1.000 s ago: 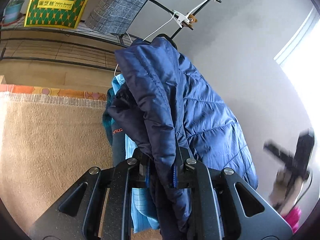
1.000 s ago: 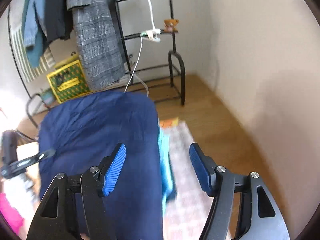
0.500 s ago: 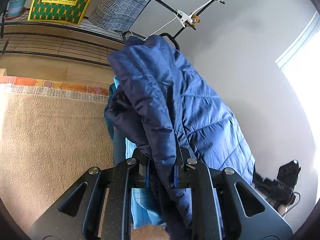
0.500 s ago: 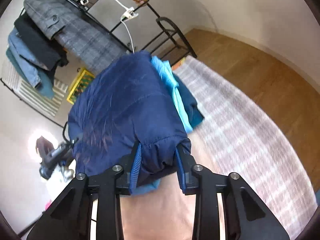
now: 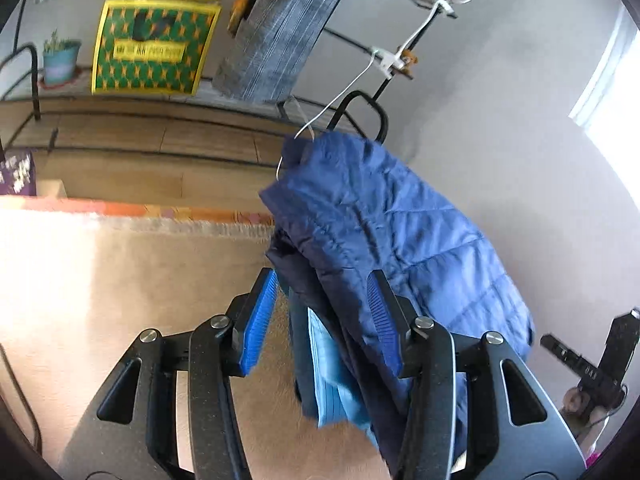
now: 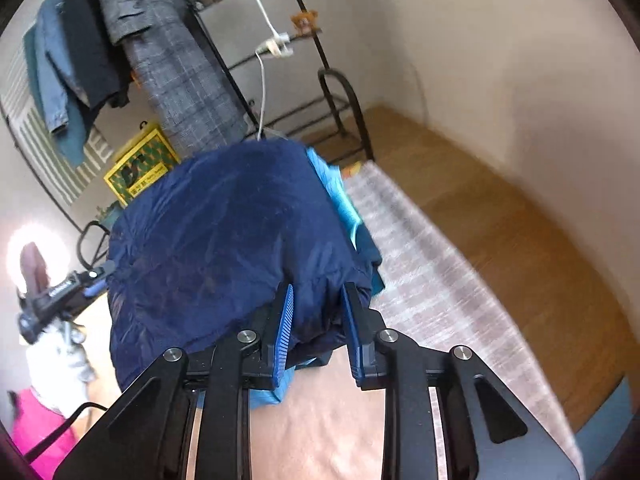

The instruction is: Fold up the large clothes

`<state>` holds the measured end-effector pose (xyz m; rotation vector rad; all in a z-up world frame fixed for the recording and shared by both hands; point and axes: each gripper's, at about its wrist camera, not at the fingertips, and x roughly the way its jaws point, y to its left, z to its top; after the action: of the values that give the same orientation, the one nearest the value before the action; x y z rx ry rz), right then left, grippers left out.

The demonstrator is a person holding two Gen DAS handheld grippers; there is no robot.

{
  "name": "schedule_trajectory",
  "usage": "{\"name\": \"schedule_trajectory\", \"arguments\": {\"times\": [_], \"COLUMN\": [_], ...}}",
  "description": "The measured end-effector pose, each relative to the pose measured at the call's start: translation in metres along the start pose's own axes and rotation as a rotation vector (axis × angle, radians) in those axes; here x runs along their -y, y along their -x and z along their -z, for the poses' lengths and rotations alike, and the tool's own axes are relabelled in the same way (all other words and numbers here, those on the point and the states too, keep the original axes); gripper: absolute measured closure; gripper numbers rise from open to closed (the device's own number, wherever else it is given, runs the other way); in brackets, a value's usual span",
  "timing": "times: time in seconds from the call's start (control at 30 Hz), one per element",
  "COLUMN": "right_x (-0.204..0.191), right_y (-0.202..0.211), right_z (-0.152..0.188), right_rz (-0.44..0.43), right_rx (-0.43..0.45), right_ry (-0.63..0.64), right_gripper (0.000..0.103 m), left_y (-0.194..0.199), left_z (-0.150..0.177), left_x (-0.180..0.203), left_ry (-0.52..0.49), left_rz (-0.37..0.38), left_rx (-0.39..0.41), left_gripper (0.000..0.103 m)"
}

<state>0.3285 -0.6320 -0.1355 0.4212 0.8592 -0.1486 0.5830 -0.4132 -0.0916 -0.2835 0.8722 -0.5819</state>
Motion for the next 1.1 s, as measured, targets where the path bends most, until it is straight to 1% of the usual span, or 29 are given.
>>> {"name": "schedule_trajectory", "arguments": {"times": [0.17, 0.2, 0.23, 0.37, 0.47, 0.5, 0.53, 0.57, 0.6, 0.77, 0.87, 0.93, 0.97, 1.0, 1.07, 1.1], "right_x": [-0.035, -0.045, -0.052, -0.087, -0.111, -0.118, -0.124, -0.133, -0.139, -0.169, -0.185, -0.193, -0.196, -0.199, -0.203, -0.205], "right_y": [0.048, 0.062, 0.072, 0.129, 0.168, 0.18, 0.19, 0.207, 0.216, 0.277, 0.308, 0.33, 0.338, 0.345, 0.358, 0.363], "right_z": [-0.009, -0.01, -0.01, -0.009, -0.003, -0.001, 0.002, 0.007, 0.009, 0.028, 0.039, 0.046, 0.048, 0.051, 0.056, 0.06], "right_rz": [0.009, 0.009, 0.009, 0.001, 0.002, 0.006, 0.01, 0.011, 0.007, -0.006, -0.011, -0.014, -0.018, -0.021, -0.018, -0.018], "right_rx": [0.066, 0.085, 0.099, 0.162, 0.195, 0.206, 0.215, 0.23, 0.238, 0.293, 0.328, 0.353, 0.36, 0.369, 0.384, 0.386], "right_ry": [0.079, 0.097, 0.109, 0.159, 0.191, 0.203, 0.213, 0.228, 0.235, 0.27, 0.294, 0.304, 0.306, 0.31, 0.312, 0.312], "right_gripper": [0.079, 0.079, 0.079, 0.079, 0.079, 0.078, 0.078, 0.076, 0.075, 0.075, 0.075, 0.075, 0.073, 0.07, 0.065, 0.063], "left_y": [0.072, 0.095, 0.108, 0.185, 0.245, 0.27, 0.286, 0.303, 0.324, 0.412, 0.455, 0.491, 0.5, 0.516, 0.532, 0.539], "left_z": [-0.006, -0.005, -0.005, -0.001, 0.007, 0.012, 0.016, 0.02, 0.025, 0.047, 0.061, 0.072, 0.075, 0.079, 0.087, 0.092], "left_x": [0.015, 0.019, 0.021, 0.035, 0.048, 0.054, 0.058, 0.062, 0.066, 0.081, 0.088, 0.092, 0.094, 0.095, 0.095, 0.095], "left_ry": [-0.097, -0.117, -0.126, -0.186, -0.246, -0.282, -0.302, -0.318, -0.333, -0.372, -0.391, -0.41, -0.415, -0.419, -0.416, -0.413], "left_rz": [0.002, 0.009, 0.015, 0.029, 0.036, 0.034, 0.03, 0.029, 0.037, 0.06, 0.078, 0.089, 0.093, 0.101, 0.105, 0.104], "left_rx": [0.054, 0.067, 0.074, 0.121, 0.139, 0.153, 0.161, 0.167, 0.174, 0.198, 0.221, 0.246, 0.252, 0.268, 0.284, 0.289], "left_gripper": [0.056, 0.056, 0.056, 0.056, 0.056, 0.056, 0.055, 0.055, 0.054, 0.054, 0.053, 0.051, 0.048, 0.045, 0.041, 0.039]}}
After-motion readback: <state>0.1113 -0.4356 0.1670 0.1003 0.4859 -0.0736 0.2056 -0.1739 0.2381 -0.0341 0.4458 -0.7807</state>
